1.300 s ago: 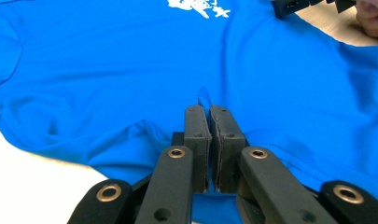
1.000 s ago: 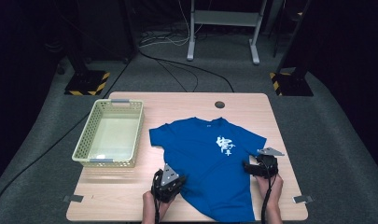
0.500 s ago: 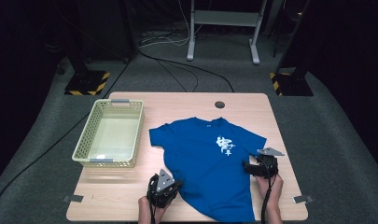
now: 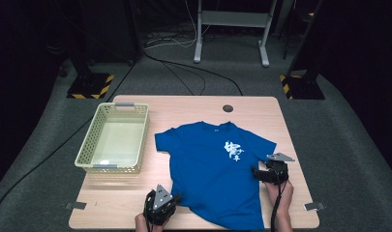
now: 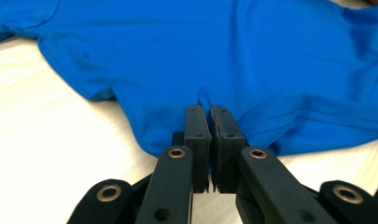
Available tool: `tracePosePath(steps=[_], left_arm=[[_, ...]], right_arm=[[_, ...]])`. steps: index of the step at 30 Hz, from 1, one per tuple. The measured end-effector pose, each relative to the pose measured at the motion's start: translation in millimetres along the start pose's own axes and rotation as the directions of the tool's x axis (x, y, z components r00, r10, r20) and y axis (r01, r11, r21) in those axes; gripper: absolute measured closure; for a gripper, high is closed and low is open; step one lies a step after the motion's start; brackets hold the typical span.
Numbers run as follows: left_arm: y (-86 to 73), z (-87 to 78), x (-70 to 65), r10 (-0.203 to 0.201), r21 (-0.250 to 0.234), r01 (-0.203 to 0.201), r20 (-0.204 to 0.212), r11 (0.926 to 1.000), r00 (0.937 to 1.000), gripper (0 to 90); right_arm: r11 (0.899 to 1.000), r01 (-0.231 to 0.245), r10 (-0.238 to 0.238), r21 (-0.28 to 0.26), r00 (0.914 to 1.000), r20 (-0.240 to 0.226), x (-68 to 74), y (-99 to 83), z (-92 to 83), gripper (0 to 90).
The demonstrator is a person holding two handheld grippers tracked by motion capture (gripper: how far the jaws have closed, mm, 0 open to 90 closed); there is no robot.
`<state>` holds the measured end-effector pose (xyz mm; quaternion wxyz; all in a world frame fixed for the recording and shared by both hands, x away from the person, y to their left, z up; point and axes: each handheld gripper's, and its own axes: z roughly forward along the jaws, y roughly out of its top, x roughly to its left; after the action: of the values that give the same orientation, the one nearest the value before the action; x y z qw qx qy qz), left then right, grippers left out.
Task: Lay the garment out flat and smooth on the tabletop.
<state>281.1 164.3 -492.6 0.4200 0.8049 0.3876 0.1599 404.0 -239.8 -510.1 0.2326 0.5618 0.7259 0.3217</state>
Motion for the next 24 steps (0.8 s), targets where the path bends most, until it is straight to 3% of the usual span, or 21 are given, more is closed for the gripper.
tracePosePath(steps=[14,17,21,22,24], left_arm=[[-27.4,-17.2,4.1,-0.035,0.031,0.035,-0.016,0.9989,0.9993,84.0],[-34.3,-29.3,8.5,-0.049,0.052,0.050,-0.005,0.9974,0.9988,78.0],[-35.0,-46.0,12.6,-0.065,0.046,0.064,0.011,0.9968,0.9978,67.0],[-31.2,-59.1,14.9,-0.077,0.017,0.076,0.011,0.9969,0.9970,63.7],[-24.0,-68.1,18.8,-0.088,-0.018,0.088,-0.001,0.9960,0.9961,59.5]], right_arm=[[1.000,-0.002,0.002,0.000,1.0000,0.003,0.2,-0.1,0.0,15.4],[1.000,-0.002,0.002,0.000,1.0000,0.003,0.2,0.0,0.0,15.4],[1.000,-0.002,0.002,0.000,1.0000,0.003,0.2,0.0,0.0,15.4],[1.000,-0.002,0.002,0.000,1.0000,0.003,0.2,0.0,0.0,15.4],[1.000,-0.003,0.003,0.000,1.0000,0.004,0.2,0.0,0.0,15.4]])
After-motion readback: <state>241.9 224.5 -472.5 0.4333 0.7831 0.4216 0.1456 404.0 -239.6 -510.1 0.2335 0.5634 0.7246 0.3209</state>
